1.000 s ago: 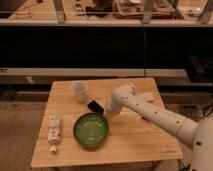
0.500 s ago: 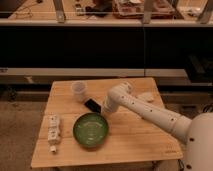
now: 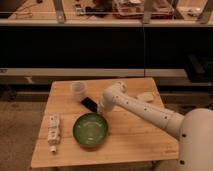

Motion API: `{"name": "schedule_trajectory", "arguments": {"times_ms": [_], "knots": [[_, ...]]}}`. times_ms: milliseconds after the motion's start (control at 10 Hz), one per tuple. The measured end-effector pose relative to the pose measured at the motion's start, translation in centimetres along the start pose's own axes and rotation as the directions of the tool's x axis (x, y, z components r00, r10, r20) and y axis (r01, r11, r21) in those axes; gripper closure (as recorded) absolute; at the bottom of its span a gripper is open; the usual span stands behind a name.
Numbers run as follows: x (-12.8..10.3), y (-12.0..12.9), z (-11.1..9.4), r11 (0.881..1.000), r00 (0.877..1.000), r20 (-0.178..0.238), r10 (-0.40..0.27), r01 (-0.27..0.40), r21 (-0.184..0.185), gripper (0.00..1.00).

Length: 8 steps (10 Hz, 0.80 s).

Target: Push the eraser across the table

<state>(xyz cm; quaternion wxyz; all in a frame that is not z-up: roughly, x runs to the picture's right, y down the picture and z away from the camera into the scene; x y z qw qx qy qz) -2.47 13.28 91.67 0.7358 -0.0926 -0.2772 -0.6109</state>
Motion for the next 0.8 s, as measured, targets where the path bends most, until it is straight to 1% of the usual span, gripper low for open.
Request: {"name": "schedule_trajectory", "arguments": {"times_ms": [100, 200, 400, 600, 700, 800], "knots": [[0.2, -0.5, -0.1, 1.0, 1.0, -0.011, -0.011, 0.011, -0.009, 1.0], [0.3, -1.6, -0.5, 1.0, 1.0, -0.017, -0.018, 0.018, -0.01, 1.0], [0.7, -3.6, -1.8, 1.0, 0.999, -0.032, -0.028, 0.028, -0.012, 1.0], [0.9, -5.0, -2.8, 0.999, 0.999, -0.04, -0.036, 0.036, -0.019, 1.0], [0.9, -5.5, -2.9, 0.999, 0.998, -0.041, -0.04, 0.039, -0.022, 1.0], [1.0, -5.7, -3.1, 0.999, 0.999, -0.039, -0.038, 0.036, -0.031, 0.97]]}}
